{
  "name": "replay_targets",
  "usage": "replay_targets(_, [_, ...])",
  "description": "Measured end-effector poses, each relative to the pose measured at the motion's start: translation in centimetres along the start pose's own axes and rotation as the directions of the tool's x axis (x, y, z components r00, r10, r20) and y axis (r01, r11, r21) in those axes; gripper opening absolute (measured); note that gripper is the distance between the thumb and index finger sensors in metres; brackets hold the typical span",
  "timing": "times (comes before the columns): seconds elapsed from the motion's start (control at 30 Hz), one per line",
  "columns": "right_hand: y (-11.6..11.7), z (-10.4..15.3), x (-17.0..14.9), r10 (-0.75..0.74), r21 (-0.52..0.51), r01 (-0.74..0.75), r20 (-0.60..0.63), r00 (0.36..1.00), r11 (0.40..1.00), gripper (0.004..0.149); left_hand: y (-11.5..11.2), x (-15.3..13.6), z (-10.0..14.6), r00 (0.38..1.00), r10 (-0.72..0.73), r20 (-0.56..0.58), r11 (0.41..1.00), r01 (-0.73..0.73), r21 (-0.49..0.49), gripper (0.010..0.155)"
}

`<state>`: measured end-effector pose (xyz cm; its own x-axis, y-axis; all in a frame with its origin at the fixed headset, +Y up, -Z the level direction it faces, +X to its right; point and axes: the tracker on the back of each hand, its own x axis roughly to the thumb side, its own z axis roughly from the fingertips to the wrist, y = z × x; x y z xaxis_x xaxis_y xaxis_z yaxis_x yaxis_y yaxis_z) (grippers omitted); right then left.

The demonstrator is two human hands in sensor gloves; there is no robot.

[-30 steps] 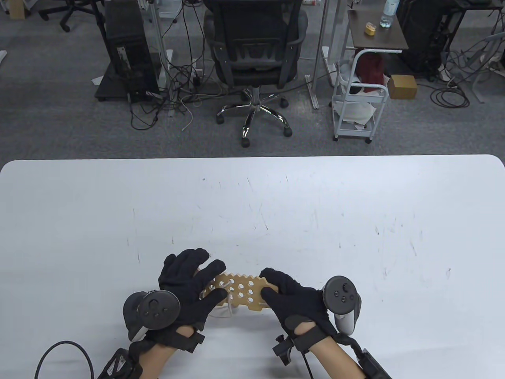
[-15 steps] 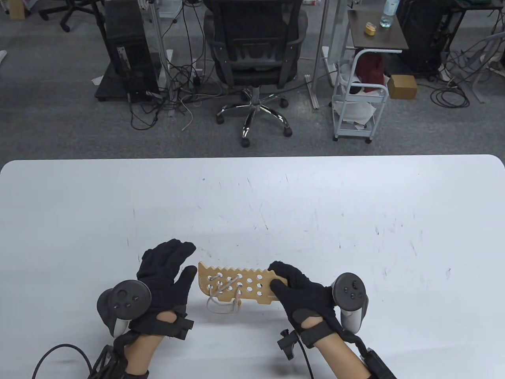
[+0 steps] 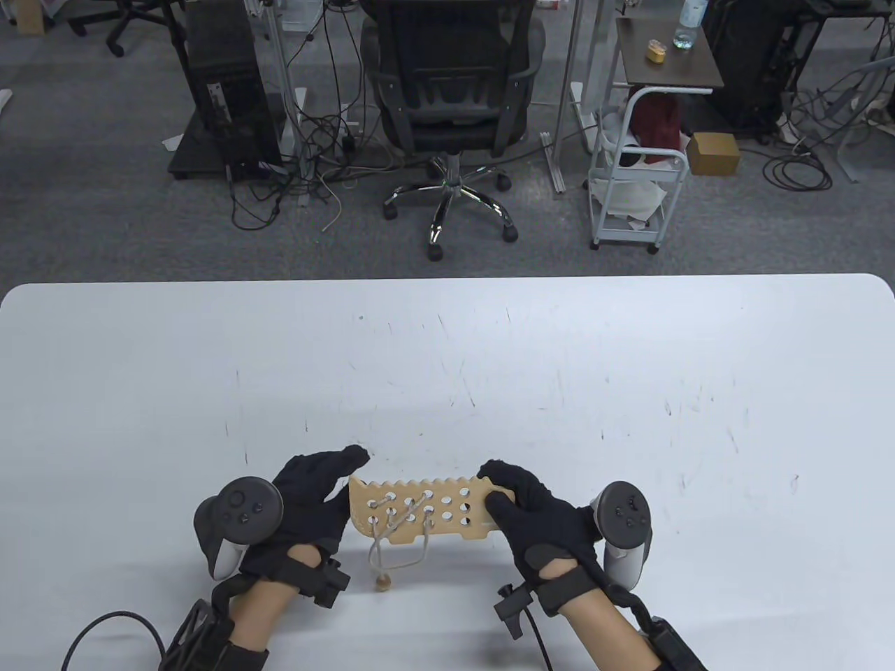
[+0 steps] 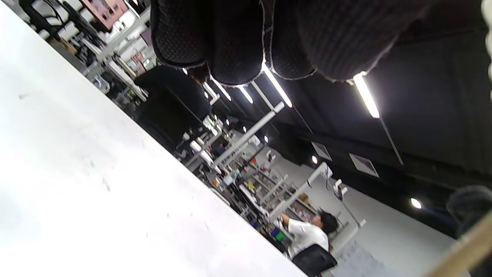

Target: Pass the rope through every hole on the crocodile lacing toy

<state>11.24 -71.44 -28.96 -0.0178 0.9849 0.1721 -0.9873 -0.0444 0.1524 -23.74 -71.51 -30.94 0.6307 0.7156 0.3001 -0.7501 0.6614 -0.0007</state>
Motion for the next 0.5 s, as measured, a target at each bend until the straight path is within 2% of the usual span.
replay_targets(0.13, [0.1, 0.0, 0.0, -0.019, 0.012, 0.019, 0.000, 1.000, 1.000, 0.049, -1.0, 0.2, -0.2, 0.998, 0.064, 0.018, 0.993, -0.062, -0.104, 0.054])
replay_targets(0.3, [0.4, 0.2, 0.1, -0.032, 0.035, 0.032, 0.002, 0.999, 0.999, 0.049, -2.3, 0.5, -0.3, 0.988, 0.151, 0.028, 0.956, -0.138, -0.260, 0.059])
replay_targets(0.5, [0.7, 0.3, 0.1, -0.050, 0.050, 0.050, 0.004, 0.999, 0.997, 0.049, -3.7, 1.1, -0.1, 0.962, 0.272, 0.016, 0.884, -0.243, -0.399, 0.058])
